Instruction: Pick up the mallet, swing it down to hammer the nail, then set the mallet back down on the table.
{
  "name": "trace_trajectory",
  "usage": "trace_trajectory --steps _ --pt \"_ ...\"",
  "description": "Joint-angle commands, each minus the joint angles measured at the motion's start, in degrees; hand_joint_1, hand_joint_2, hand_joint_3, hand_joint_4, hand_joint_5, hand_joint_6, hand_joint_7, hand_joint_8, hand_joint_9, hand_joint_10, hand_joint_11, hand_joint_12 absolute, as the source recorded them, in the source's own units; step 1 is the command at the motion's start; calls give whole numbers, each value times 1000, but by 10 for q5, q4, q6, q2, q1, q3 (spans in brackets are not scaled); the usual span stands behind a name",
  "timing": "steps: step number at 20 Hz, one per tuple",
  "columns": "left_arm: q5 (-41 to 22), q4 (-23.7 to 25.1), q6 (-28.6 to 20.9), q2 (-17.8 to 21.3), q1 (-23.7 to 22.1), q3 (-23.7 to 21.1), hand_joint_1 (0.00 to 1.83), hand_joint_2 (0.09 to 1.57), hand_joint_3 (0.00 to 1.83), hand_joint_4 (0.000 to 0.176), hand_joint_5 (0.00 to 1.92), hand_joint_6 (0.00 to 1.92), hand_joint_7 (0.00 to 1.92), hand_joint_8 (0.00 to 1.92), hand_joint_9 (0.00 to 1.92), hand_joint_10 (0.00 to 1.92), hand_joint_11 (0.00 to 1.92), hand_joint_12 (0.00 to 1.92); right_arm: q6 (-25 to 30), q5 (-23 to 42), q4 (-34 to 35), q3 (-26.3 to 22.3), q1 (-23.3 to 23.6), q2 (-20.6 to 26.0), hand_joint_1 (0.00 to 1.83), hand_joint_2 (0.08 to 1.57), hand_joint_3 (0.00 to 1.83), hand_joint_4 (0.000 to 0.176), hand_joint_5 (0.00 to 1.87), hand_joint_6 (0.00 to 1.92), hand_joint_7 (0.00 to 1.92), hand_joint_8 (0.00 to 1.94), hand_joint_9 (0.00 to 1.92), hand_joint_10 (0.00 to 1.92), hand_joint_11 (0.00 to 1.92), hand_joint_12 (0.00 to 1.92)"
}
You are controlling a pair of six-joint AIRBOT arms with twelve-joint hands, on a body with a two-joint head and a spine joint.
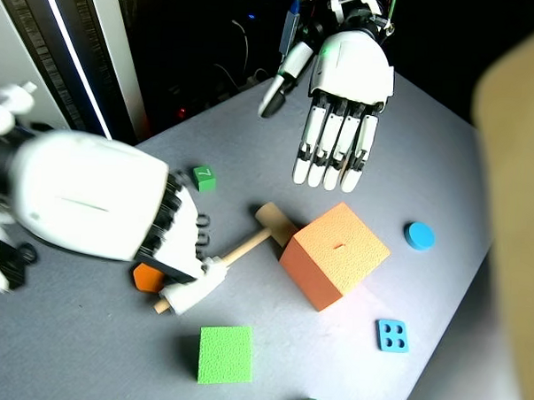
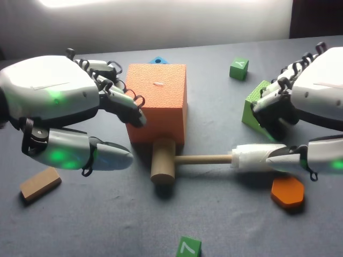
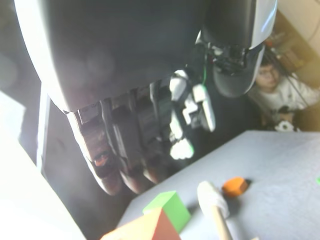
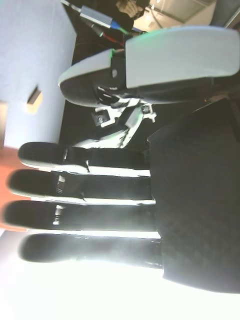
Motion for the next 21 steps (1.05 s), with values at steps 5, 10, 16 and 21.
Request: trace_trajectory --steps 5,10,16,21 --pt "71 -22 27 13 -48 -4 162 1245 1 0 508 1921 483 1921 465 1921 546 1921 -61 89 5 -43 -2 41 471 1175 0 0 637 1921 683 1941 751 1921 915 1921" --pt "159 -22 48 10 -92 -18 245 1214 0 138 1463 1921 1522 1921 1561 1921 1594 1921 -70 100 6 -35 -11 35 426 1195 0 0 1382 1921 1473 1941 1538 1921 1620 1921" --pt "168 -27 48 9 -99 -22 1105 1384 0 176 1539 1921 1623 1921 1678 1921 1744 1921 -74 110 6 -32 -17 32 668 1460 9 0 1281 1921 1490 1941 1558 1921 1624 1921" --pt "169 -31 48 8 -97 -26 1067 1398 0 176 1514 1921 1557 1921 1596 1921 1636 1921 -78 122 6 -24 -25 26 685 1479 3 0 1298 1921 1505 1941 1572 1921 1624 1921"
